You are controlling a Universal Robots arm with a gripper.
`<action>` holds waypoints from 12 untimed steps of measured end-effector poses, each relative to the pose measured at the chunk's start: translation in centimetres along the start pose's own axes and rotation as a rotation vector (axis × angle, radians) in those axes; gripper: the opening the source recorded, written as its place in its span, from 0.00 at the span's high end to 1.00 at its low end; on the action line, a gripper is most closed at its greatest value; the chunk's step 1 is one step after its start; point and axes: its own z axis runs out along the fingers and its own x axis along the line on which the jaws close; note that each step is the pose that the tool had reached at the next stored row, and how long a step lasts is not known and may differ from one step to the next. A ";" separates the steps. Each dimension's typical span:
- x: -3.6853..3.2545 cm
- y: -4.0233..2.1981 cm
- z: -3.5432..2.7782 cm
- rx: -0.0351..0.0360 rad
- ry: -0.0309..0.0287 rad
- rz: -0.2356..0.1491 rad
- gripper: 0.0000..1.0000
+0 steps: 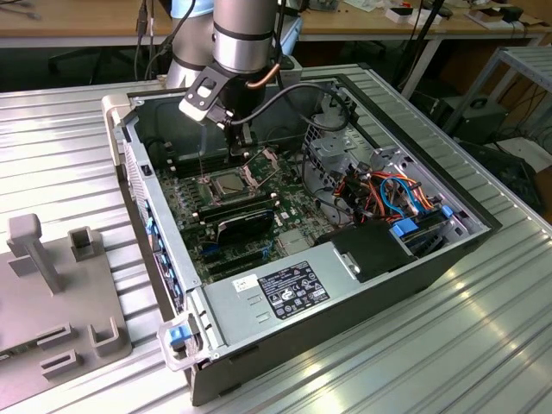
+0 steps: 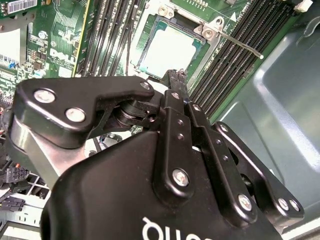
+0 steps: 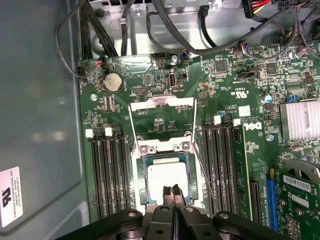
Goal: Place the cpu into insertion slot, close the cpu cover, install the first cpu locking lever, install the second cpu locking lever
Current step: 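Close the cpu cover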
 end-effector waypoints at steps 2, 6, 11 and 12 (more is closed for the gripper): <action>0.00 0.00 0.00 0.0000 0.0000 0.000 0.89; 0.00 0.00 0.00 0.0000 0.0002 0.000 0.89; 0.00 0.07 -0.30 0.0000 0.0001 0.000 0.89; -0.01 0.08 -0.61 0.0000 0.0001 0.000 0.89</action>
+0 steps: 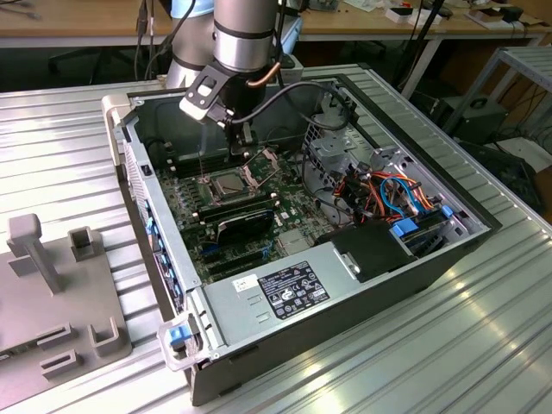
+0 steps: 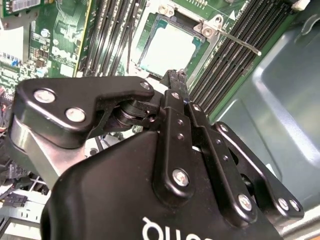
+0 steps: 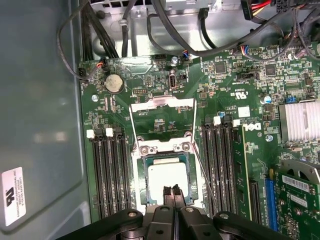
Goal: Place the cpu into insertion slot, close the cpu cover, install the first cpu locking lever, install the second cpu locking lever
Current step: 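Close the cpu cover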
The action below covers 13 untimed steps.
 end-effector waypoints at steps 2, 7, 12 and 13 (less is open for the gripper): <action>0.09 0.23 -0.06 -0.0001 0.0002 0.000 0.89; 0.40 2.84 0.10 0.0009 0.0001 0.000 0.89; 0.78 6.35 0.37 0.0014 -0.0001 0.000 0.89; 0.83 6.68 0.32 0.0014 -0.0003 0.000 0.89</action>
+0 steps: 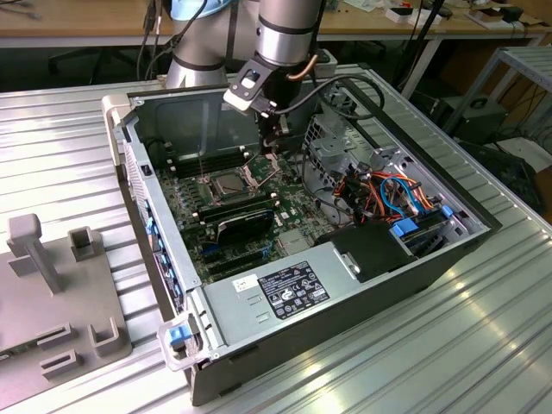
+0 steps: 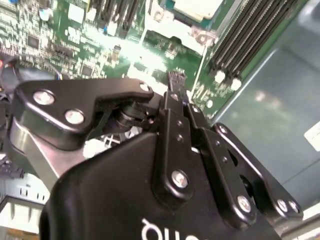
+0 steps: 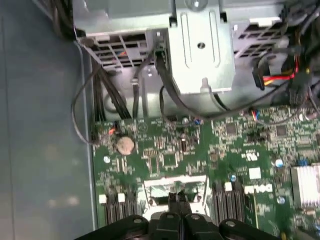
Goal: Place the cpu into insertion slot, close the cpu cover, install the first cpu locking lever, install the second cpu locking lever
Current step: 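Close the cpu cover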
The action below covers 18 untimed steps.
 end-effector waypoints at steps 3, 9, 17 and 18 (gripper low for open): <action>0.10 0.80 -0.11 0.0000 0.0005 0.000 0.89; 0.47 3.38 0.49 0.0000 0.0002 0.000 0.89; 0.57 2.99 2.26 0.0002 0.0008 -0.013 0.89; 0.54 2.64 2.35 0.0006 0.0007 -0.017 0.89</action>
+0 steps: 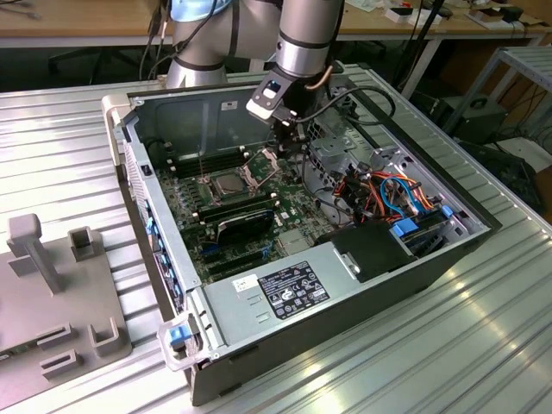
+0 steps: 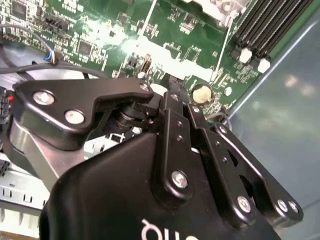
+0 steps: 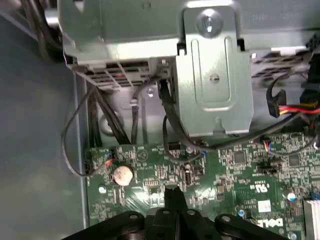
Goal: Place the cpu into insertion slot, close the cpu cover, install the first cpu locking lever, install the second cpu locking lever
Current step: 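Close the cpu cover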
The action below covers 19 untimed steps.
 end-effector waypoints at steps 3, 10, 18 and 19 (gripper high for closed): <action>-0.08 -1.22 0.04 0.0010 0.0001 -0.002 0.89; 0.00 -5.81 0.03 0.0021 0.0000 -0.003 0.89; 0.00 -6.70 0.30 0.0034 0.0000 -0.004 0.89; -0.02 -6.98 0.43 0.0035 -0.0002 -0.004 0.89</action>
